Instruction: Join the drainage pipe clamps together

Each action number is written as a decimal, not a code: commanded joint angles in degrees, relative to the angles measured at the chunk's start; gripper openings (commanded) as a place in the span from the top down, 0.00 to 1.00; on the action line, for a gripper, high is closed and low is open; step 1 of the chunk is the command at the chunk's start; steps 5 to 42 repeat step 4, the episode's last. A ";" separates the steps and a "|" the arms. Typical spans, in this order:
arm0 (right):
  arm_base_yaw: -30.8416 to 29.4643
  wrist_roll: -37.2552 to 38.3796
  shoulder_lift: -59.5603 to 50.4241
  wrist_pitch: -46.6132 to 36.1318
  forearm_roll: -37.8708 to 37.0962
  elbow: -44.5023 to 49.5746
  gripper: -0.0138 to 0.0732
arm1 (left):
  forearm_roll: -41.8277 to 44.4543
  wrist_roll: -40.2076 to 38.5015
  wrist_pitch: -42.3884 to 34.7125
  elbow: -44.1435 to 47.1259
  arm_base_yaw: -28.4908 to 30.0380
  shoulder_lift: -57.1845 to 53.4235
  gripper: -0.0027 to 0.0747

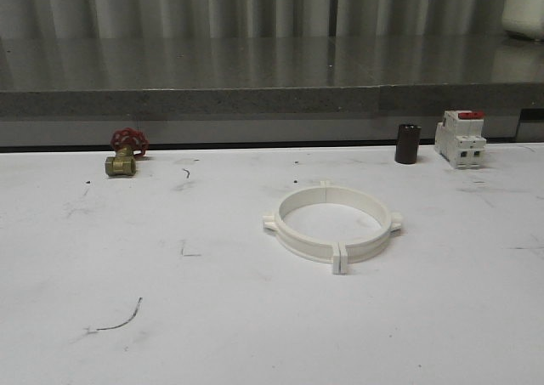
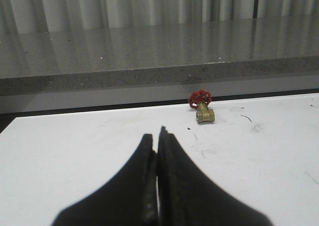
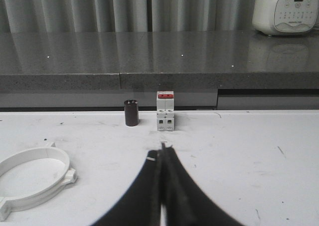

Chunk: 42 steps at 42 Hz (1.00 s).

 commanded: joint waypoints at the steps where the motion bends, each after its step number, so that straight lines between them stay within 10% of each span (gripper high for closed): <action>1: -0.24 -0.10 -0.85 -4.96 0.00 -0.30 0.98 | -0.55 0.00 -4.95 1.35 0.12 -0.62 0.99; 42: -0.24 -0.10 -0.85 -4.96 0.00 -0.30 0.98 | -0.55 0.00 -4.95 1.35 0.12 -0.62 0.99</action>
